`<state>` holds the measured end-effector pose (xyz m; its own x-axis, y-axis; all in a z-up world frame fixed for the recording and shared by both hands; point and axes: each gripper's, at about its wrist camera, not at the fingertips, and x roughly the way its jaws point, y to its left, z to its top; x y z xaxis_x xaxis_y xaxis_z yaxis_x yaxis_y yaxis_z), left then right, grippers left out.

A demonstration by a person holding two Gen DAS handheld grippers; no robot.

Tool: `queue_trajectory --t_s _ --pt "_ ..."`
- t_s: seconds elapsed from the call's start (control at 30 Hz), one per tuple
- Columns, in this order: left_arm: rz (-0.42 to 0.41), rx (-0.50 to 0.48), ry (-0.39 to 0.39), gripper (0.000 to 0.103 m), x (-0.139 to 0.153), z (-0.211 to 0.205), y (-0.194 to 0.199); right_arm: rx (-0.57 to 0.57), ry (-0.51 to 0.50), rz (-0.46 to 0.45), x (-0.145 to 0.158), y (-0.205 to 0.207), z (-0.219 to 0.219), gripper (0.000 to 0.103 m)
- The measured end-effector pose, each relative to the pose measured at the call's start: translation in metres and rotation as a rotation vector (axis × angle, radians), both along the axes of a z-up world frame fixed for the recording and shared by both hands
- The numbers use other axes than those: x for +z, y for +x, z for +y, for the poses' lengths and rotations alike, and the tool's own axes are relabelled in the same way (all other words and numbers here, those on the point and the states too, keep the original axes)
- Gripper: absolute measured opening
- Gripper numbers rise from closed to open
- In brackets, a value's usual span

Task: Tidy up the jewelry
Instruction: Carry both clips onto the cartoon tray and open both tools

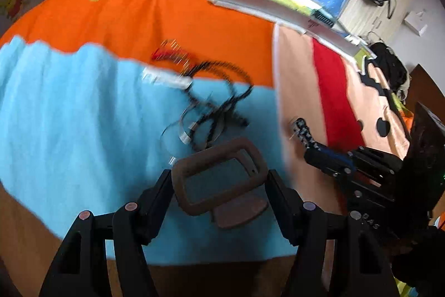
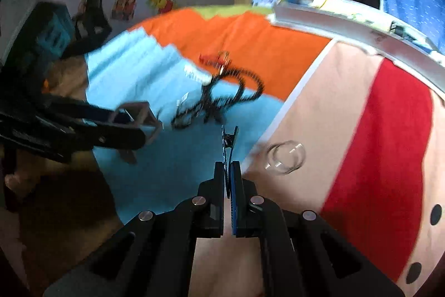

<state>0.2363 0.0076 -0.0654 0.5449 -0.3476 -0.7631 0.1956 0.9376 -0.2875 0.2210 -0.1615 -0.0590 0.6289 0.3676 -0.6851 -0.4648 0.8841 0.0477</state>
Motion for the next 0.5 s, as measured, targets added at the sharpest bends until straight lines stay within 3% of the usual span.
queue_trajectory --t_s 0.3,0.5 --pt "-0.147 -0.068 -0.014 0.065 0.068 -0.057 0.077 -0.113 0.058 -0.183 0.074 0.030 -0.053 0.004" --pt "-0.215 -0.069 -0.049 0.065 0.114 -0.089 0.157 -0.223 0.097 -0.243 0.124 0.108 -0.103 0.004"
